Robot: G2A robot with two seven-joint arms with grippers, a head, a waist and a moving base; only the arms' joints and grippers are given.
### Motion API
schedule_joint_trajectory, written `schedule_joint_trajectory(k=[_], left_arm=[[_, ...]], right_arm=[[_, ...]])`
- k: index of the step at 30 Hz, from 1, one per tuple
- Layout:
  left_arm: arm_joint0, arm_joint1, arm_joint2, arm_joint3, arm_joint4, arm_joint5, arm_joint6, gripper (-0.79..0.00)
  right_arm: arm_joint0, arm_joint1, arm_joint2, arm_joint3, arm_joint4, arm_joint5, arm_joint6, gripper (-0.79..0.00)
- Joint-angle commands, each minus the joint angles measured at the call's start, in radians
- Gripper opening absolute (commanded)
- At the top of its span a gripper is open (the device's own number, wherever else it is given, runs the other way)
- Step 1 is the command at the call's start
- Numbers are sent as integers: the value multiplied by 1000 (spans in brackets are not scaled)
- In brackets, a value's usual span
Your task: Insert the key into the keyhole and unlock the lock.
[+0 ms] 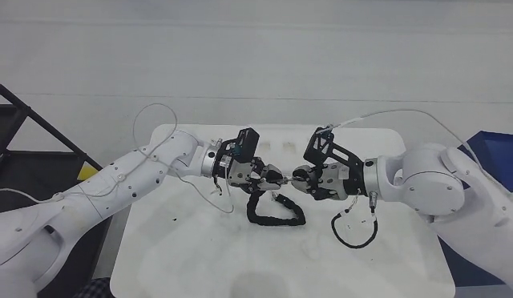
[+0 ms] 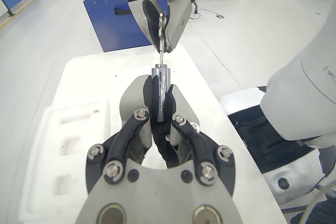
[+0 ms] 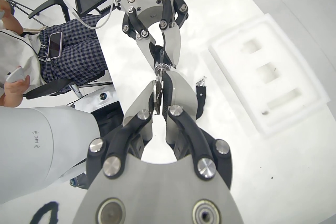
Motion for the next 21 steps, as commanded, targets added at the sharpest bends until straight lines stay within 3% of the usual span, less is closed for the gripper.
schedule_joint_trajectory(k=[1,14,21], left_arm=[[3,0,0,3,7,0,-6,-785],[122,3,0,73,80,0,-122,-785],[165,-17,0,128,139,0,-173,-785]], right_arm=[[0,0,8,2,3,-3,5,0],[-61,27,144,-23,-41,-13,35,0],[-103,30,168,-42,-50,-29,18,0]])
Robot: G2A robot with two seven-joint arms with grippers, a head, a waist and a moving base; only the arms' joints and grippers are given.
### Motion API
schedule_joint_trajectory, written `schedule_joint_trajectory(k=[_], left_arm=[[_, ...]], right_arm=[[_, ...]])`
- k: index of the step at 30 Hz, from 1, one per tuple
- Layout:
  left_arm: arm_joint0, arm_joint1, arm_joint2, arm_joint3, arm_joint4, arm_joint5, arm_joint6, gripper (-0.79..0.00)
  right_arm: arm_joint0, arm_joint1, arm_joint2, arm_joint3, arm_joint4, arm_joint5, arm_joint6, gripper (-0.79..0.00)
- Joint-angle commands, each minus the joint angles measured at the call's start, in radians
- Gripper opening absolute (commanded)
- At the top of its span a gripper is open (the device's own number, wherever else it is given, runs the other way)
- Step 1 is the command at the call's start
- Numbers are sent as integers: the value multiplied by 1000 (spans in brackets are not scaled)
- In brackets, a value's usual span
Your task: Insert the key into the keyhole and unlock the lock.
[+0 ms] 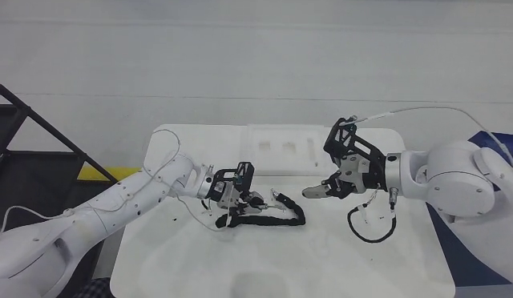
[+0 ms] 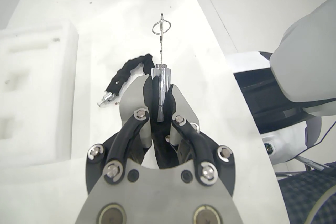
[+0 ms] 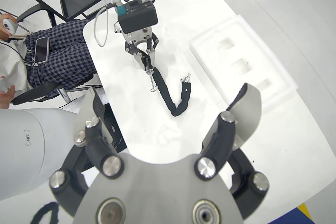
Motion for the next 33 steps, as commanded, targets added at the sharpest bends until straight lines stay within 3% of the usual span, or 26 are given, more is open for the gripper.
schedule_joint_trajectory(k=[1,5,6,7,8,9,16,20,33], left_arm=[[14,-9,0,15,21,0,-10,-785],[36,-31,-3,52,59,8,-14,-785],[42,-36,-4,62,63,6,-10,-702],[47,-42,-6,71,68,4,-8,-585],[52,-47,-7,77,72,0,-5,-62],[58,-53,-6,82,70,0,0,0],[57,-78,-3,120,36,0,27,0],[28,-83,-11,139,28,0,45,0],[-162,-87,-23,257,29,0,199,0]], right_arm=[[-8,-1,-2,4,-3,-10,-7,0],[-17,-5,-8,14,-9,-32,-20,0],[-18,-7,-10,15,-9,-35,-24,0],[-19,-8,-11,16,-10,-38,-27,0],[-21,-9,-14,17,-12,-40,-29,0],[-22,-10,-15,19,-14,-42,-31,0],[-37,-18,-28,41,-26,-73,-56,0],[-40,-26,-46,69,-48,-142,-94,0],[10,-75,-99,335,-232,-427,-407,0]])
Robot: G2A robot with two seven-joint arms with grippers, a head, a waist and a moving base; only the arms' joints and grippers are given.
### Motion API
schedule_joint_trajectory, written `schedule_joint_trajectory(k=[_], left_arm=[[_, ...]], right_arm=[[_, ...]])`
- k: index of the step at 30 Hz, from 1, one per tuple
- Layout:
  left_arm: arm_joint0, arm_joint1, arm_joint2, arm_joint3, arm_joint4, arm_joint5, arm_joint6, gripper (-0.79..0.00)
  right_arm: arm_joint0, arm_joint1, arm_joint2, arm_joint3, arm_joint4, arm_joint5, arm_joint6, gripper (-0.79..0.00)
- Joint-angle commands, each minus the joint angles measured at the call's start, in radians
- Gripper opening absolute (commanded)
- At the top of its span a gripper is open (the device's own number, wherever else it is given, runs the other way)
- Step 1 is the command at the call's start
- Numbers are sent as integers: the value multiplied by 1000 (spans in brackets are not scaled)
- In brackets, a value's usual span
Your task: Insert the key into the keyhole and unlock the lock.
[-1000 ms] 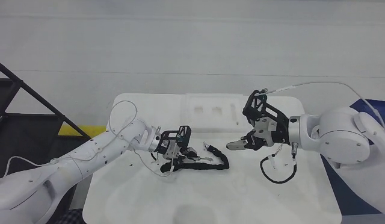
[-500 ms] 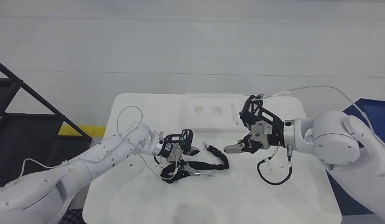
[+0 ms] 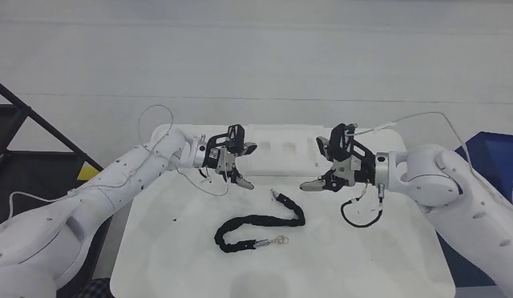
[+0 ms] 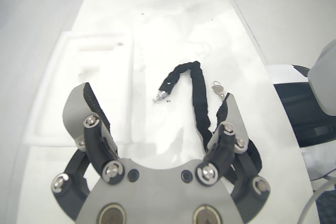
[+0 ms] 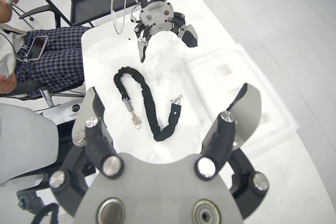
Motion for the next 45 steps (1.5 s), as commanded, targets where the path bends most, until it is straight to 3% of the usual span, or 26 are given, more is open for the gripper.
schedule_joint_trajectory(k=[1,9,17,26,45], left_arm=[[-31,-2,10,17,-4,0,27,0],[-153,-19,28,89,-24,0,117,0],[-231,-29,28,115,-81,0,108,0],[-259,-37,28,105,-238,0,17,0],[-260,-37,28,105,-242,0,12,0]], right_arm=[[24,-8,-3,47,-12,-38,-32,0],[185,-47,-22,241,-39,-223,-102,0],[330,-81,-64,378,10,-329,-78,0],[400,-101,-115,436,57,-329,-80,0],[400,-101,-115,436,57,-329,-80,-1]])
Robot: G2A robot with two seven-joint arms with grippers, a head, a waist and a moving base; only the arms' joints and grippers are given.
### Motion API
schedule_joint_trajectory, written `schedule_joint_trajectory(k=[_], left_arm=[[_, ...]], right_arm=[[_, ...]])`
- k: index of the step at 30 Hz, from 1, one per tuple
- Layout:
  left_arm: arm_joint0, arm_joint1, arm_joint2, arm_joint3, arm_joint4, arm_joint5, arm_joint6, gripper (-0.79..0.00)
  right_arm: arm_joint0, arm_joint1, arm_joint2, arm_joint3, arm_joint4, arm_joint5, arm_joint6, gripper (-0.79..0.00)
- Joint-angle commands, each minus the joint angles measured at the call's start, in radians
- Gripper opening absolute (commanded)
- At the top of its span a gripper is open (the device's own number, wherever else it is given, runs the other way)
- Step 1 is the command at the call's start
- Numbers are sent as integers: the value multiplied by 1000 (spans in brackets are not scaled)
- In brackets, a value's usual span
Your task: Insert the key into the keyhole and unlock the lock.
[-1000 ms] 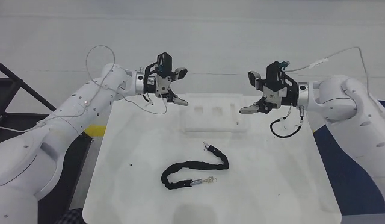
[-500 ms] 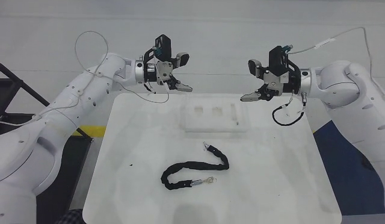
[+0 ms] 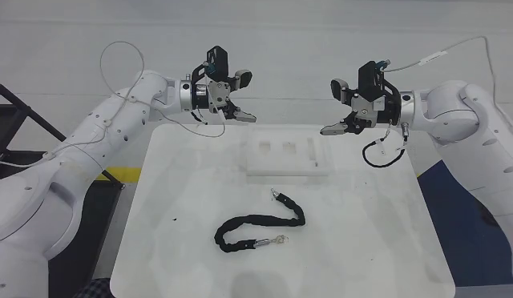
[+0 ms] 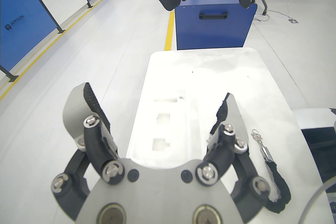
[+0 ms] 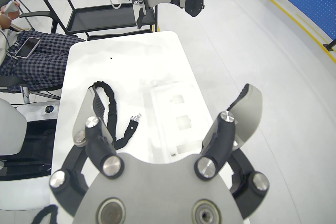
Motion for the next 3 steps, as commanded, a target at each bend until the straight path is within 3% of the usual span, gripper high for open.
schedule_joint_trajectory(k=[1,3], left_arm=[[0,0,0,0,0,0,0,-1],[0,0,0,0,0,0,0,0]], right_arm=[[0,0,0,0,0,0,0,-1],[0,0,0,0,0,0,0,-1]])
